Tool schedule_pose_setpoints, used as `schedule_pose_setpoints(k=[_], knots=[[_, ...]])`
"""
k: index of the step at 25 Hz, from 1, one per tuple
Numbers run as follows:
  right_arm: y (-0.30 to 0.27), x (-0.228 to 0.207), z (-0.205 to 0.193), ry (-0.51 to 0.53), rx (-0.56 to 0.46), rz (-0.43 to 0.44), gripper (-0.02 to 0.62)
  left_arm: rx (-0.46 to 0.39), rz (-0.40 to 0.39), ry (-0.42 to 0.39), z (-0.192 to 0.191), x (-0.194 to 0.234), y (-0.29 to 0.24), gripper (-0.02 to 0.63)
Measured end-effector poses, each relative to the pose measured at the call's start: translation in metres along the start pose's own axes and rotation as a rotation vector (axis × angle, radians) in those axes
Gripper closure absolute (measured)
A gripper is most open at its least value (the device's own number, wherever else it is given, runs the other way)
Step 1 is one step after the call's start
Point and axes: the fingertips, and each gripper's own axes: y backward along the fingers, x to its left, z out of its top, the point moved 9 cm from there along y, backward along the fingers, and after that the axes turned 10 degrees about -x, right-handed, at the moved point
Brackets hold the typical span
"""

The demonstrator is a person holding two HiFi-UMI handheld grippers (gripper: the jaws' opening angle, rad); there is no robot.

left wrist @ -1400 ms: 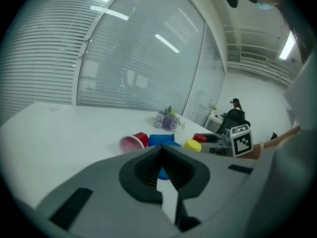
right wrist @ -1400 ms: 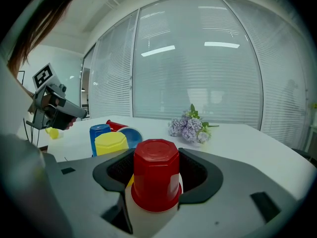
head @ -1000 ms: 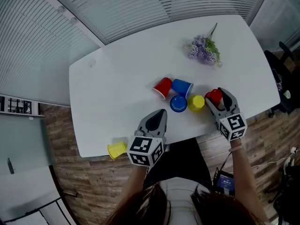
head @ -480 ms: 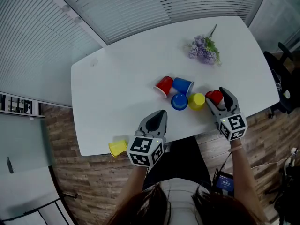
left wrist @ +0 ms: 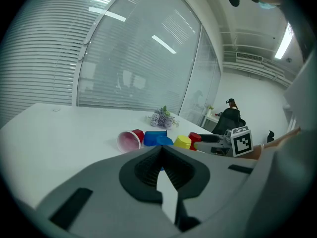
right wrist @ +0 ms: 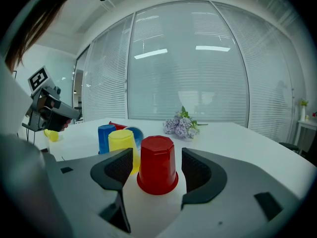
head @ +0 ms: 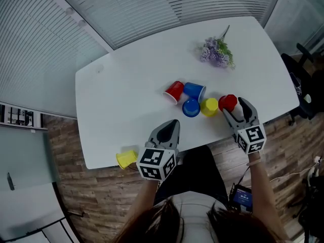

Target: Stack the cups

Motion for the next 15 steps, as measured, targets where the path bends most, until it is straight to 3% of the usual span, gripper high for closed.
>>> schedule_pose_setpoints(k=[6, 12, 15], knots=[[0.0, 0.001, -0.011, -0.002, 0.064, 0.006, 0.285, 0.005, -0.008, -0.002, -0.001, -0.002, -0.002, 0.589], [-0.003, 0.002, -0.011, 0.019, 0.091, 0.008, 0.345, 0.009, -0.008, -0.003, -0.002, -0.003, -0.002, 0.589], [-0.004, 0.001, -0.012, 0.027, 0.094, 0.012, 0.345, 0.009, -0.007, -0.004, -0.001, -0.004, -0.002, 0.589]])
